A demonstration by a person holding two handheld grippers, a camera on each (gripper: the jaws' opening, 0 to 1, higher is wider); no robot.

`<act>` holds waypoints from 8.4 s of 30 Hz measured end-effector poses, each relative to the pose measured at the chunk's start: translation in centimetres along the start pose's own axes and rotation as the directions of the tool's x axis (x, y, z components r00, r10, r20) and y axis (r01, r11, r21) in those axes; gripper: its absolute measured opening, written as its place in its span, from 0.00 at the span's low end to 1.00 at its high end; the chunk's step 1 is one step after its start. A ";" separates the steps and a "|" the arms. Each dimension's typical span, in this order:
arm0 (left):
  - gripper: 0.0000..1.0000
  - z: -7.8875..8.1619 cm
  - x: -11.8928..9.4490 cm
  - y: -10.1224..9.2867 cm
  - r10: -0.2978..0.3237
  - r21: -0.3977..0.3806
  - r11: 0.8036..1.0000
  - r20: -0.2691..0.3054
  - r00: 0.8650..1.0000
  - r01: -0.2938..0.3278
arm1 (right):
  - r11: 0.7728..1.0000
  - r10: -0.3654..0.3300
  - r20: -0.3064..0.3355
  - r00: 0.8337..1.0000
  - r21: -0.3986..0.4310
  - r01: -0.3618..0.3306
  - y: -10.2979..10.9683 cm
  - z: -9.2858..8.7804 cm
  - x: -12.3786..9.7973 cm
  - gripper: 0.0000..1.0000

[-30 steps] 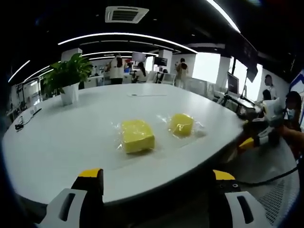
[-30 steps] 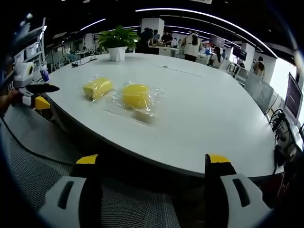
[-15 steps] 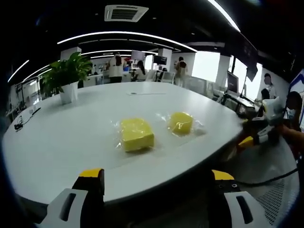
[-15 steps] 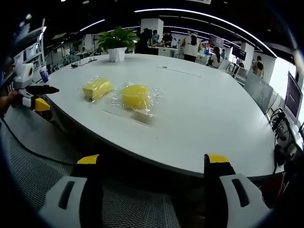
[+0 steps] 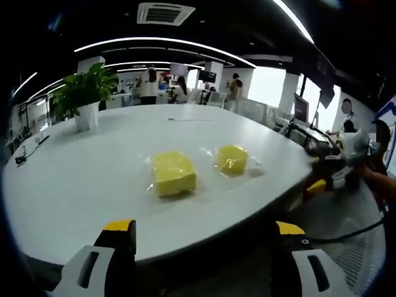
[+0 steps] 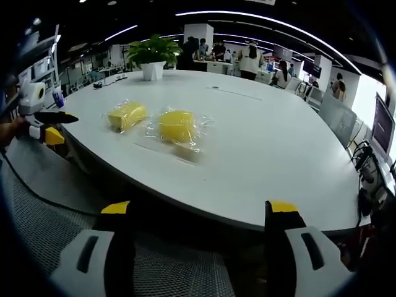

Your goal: Compare the silicone blocks by pressing each to a similar depth, holding the contact briefly, and releasing to observe deformation and rebound differences across the visible hardness samples.

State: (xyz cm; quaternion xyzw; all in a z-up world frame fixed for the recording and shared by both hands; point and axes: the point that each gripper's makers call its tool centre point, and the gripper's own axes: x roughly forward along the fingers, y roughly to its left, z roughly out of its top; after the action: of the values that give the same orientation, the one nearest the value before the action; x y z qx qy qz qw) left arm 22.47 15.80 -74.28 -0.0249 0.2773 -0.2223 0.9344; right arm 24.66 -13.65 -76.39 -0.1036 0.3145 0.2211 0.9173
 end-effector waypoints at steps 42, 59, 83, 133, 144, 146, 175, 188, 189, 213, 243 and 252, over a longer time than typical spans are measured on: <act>0.65 5.0 6.4 6.8 -0.048 -0.266 0.961 0.118 0.992 0.078 | 0.999 -0.033 0.027 0.999 -0.003 0.033 -0.6 0.5 -0.2 0.78; 0.60 6.4 10.3 9.0 -0.037 -0.299 0.952 0.101 0.994 0.066 | 1.000 -0.022 0.000 1.000 -0.001 0.022 -0.3 0.0 0.0 0.76; 0.33 6.8 14.4 12.1 -0.040 -0.421 0.904 0.100 0.994 0.079 | 1.000 -0.025 -0.005 1.000 0.001 0.025 -0.4 0.0 0.3 0.73; 0.00 16.5 7.9 3.9 -0.313 -0.317 0.848 0.348 0.884 0.425 | 1.000 0.013 -0.011 1.000 0.003 -0.013 0.2 0.0 0.2 0.70; 0.00 19.0 4.1 -1.3 -0.438 -0.174 0.830 0.383 0.813 0.529 | 0.999 0.049 0.015 0.999 -0.012 -0.049 1.1 0.3 -0.1 0.70; 0.00 19.7 3.2 -2.6 -0.471 -0.130 0.822 0.393 0.790 0.555 | 0.999 0.045 0.014 0.999 -0.009 -0.045 1.0 0.3 -0.1 0.70; 0.00 23.6 -0.2 -8.4 -0.570 -0.109 0.721 0.468 0.675 0.685 | 0.964 0.236 0.167 0.957 -0.163 -0.210 5.4 8.6 -1.4 0.74; 0.00 25.2 -3.0 -11.2 -0.669 -0.046 0.610 0.505 0.545 0.791 | 0.850 0.498 0.440 0.748 -0.075 -0.522 12.3 19.8 -2.5 0.69; 0.00 25.2 -3.0 -11.3 -0.670 -0.048 0.607 0.507 0.542 0.794 | 0.841 0.505 0.448 0.738 -0.066 -0.536 12.5 20.2 -2.6 0.68; 0.00 27.0 -4.5 -12.6 -0.703 -0.034 0.483 0.580 0.411 0.875 | 0.656 0.652 0.565 0.506 -0.085 -0.750 13.9 24.4 -6.6 0.31; 0.00 25.5 -3.4 -12.0 -0.691 0.054 0.615 0.519 0.504 0.787 | 0.704 0.643 0.487 0.592 -0.071 -0.706 13.1 24.1 -6.0 0.05; 0.00 26.1 -4.1 -12.2 -0.696 0.080 0.622 0.511 0.504 0.779 | 0.718 0.642 0.480 0.598 -0.101 -0.689 13.2 24.6 -6.8 0.02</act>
State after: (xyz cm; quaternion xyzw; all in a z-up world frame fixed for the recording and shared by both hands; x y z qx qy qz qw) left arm 28.30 4.58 -48.09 -0.2721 0.0072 -0.5624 0.7808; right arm 26.72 3.71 -53.66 0.1230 0.1015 0.5501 0.8197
